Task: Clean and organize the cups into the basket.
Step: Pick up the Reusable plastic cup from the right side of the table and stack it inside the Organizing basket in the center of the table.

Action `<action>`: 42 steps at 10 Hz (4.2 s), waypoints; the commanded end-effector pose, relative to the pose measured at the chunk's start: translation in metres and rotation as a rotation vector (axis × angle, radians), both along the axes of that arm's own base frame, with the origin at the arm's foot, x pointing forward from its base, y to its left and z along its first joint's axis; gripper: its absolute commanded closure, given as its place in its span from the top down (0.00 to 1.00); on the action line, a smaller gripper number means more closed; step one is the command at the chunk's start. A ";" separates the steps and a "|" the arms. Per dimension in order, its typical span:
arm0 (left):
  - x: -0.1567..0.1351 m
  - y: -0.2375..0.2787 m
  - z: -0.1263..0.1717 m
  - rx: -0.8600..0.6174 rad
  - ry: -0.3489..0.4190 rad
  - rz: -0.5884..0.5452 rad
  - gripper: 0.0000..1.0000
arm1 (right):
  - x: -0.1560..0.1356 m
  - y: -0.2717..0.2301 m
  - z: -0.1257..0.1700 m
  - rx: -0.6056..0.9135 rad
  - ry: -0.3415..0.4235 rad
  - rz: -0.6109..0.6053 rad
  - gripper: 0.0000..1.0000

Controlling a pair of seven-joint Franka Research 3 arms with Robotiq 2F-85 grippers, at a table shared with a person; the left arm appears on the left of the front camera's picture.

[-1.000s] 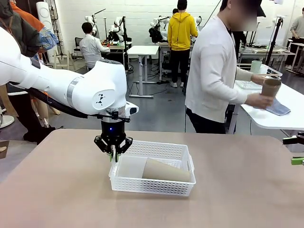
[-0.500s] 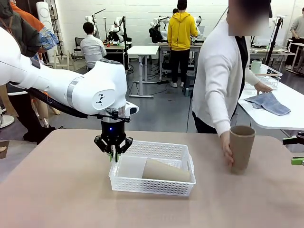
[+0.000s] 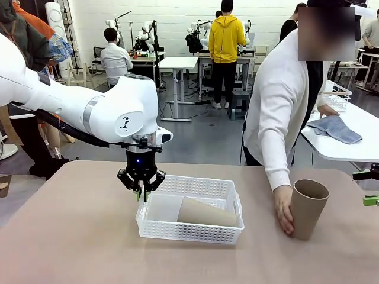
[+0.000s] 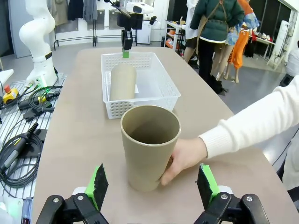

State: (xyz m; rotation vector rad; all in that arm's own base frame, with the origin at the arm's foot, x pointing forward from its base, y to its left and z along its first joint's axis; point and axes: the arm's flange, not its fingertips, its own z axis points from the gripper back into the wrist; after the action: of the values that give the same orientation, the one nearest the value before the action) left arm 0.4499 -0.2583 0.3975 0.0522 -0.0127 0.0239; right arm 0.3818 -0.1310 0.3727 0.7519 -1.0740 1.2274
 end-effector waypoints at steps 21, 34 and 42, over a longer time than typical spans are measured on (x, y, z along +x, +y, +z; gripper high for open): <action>-0.001 -0.002 0.000 0.000 -0.005 0.012 0.00 | 0.080 0.095 -0.126 -0.024 0.143 0.276 1.00; -0.001 -0.002 0.000 0.000 -0.005 0.012 0.00 | 0.037 0.106 0.042 -0.084 0.275 0.108 0.00; -0.001 -0.002 0.000 0.000 -0.005 0.012 0.00 | 0.012 0.099 0.138 -0.098 0.198 0.086 0.00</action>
State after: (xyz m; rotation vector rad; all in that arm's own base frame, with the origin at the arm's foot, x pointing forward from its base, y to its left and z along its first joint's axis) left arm 0.4499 -0.2583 0.3973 0.0523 -0.0123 0.0238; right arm 0.3920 -0.0323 0.5125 0.8232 -0.8173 1.2508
